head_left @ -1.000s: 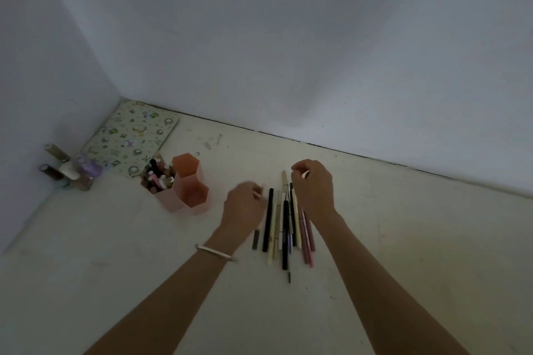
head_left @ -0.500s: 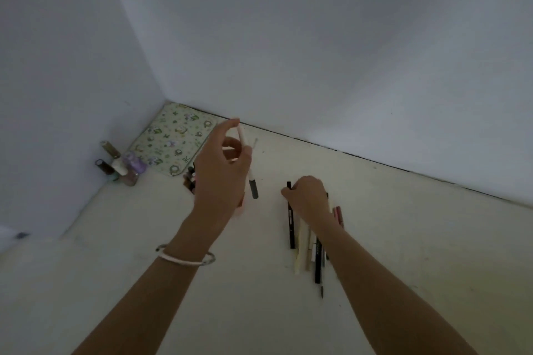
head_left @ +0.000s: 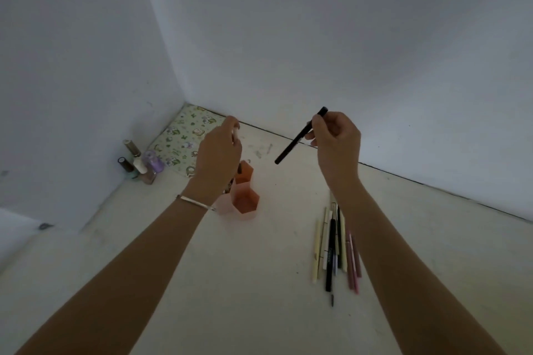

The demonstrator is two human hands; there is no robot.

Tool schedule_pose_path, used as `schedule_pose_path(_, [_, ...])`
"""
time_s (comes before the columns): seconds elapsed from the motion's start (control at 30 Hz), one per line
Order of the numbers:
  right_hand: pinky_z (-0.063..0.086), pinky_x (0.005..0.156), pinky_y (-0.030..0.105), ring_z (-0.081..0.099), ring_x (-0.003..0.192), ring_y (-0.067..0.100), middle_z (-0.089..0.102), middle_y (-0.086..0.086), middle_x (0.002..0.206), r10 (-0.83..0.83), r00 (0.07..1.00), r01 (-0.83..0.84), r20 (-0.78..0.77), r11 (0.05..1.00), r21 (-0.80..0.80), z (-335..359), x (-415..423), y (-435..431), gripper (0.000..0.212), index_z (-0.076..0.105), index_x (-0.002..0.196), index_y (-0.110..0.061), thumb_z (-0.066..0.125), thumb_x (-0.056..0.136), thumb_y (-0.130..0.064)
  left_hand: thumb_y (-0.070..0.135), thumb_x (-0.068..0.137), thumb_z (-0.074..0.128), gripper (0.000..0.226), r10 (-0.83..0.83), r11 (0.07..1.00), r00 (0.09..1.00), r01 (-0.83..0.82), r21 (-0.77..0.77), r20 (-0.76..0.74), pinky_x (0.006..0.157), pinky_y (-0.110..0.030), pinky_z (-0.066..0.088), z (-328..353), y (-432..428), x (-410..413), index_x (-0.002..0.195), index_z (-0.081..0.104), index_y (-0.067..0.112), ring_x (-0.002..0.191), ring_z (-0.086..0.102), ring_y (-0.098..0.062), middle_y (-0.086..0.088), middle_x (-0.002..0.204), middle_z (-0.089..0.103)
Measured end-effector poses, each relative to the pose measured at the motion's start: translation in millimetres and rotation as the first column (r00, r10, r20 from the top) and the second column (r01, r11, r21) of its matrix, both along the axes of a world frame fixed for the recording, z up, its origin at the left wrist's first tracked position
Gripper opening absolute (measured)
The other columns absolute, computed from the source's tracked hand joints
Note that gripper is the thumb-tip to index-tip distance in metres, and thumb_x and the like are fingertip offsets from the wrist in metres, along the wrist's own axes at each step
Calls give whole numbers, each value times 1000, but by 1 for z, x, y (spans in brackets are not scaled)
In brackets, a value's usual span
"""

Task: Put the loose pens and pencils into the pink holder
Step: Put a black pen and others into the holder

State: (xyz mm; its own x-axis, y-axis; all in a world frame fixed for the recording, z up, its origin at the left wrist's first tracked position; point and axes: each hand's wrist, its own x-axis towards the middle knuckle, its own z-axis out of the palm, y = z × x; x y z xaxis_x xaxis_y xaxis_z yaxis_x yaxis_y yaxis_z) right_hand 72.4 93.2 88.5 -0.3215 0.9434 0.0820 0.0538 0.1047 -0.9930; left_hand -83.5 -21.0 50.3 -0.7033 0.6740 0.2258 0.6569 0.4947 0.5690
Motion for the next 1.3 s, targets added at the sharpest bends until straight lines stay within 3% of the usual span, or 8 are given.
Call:
schedule_pose_path(0.13, [51, 61, 25, 66, 64, 14, 70, 0, 74, 20, 1000, -20, -15, 999, -37, -17, -9, -11, 8, 65, 86, -11, 60, 91, -15, 23, 91, 55, 27, 8, 983, 997, 7, -185, 80, 76, -35, 53, -5, -4, -1, 117, 59, 17, 90, 63, -22, -4, 101, 68])
schedule_pose_path(0.3, [58, 69, 33, 68, 70, 13, 71, -1, 79, 118, 989, -118, 91, 993, 0, -36, -38, -26, 8, 65, 90, -17, 58, 93, -19, 26, 90, 53, 34, 124, 987, 983, -137, 88, 134, 83, -33, 48, 24, -16, -16, 123, 58, 20, 95, 63, -20, -2, 105, 67])
schedule_pose_path(0.53, [55, 83, 41, 67, 83, 15, 72, 1, 91, 208, 924, -215, 319, 976, -13, -71, -65, -47, 16, 68, 103, -12, 57, 94, -21, 15, 87, 56, 34, 82, 957, 960, -151, 246, 269, 62, -22, 51, 59, -40, -17, 120, 59, 25, 74, 63, -6, 12, 85, 62])
schedule_pose_path(0.67, [54, 81, 25, 61, 79, 7, 64, -4, 112, 201, 895, -245, 398, 968, 61, -71, -60, -48, 39, 57, 130, -14, 60, 92, -19, 13, 87, 56, 33, 52, 953, 965, -124, 276, 257, 60, -12, 45, 63, -36, 0, 117, 59, 25, 72, 60, 3, 13, 87, 63])
schedule_pose_path(0.77, [47, 66, 11, 58, 69, 2, 64, -4, 104, 54, 952, -103, 302, 984, 146, -50, -42, -30, 41, 57, 127, -18, 56, 87, -7, 14, 84, 55, 20, -41, 936, 979, -32, 351, 200, 60, -9, 45, 54, -19, 38, 101, 61, 25, 69, 61, 2, 13, 78, 64])
schedule_pose_path(0.9, [50, 59, 20, 60, 67, 12, 68, -2, 95, -66, 967, 29, 245, 988, 152, -26, 3, -2, 37, 61, 115, -17, 50, 84, 0, 13, 84, 55, 12, -187, 982, 940, 190, 19, 284, 70, -22, 52, 0, 8, 113, 93, 63, 17, 77, 64, -12, 5, 87, 68])
schedule_pose_path(1.03, [47, 57, 14, 61, 70, 19, 70, 1, 91, -122, 952, 85, 281, 986, 142, -26, 56, 12, 28, 65, 104, -16, 49, 87, -1, 20, 92, 50, 25, -202, 862, 899, 352, -365, 390, 91, -35, 48, -63, 20, 170, 112, 59, 8, 107, 61, -27, -10, 115, 63])
schedule_pose_path(1.3, [50, 64, 24, 61, 65, 17, 70, -4, 80, -146, 908, 127, 393, 989, 73, -60, 121, 15, 24, 68, 90, -19, 53, 85, -2, 15, 99, 43, 28, -128, 820, 929, 295, -490, 346, 89, -35, 49, -98, 31, 201, 125, 44, 7, 110, 61, -27, -10, 121, 59])
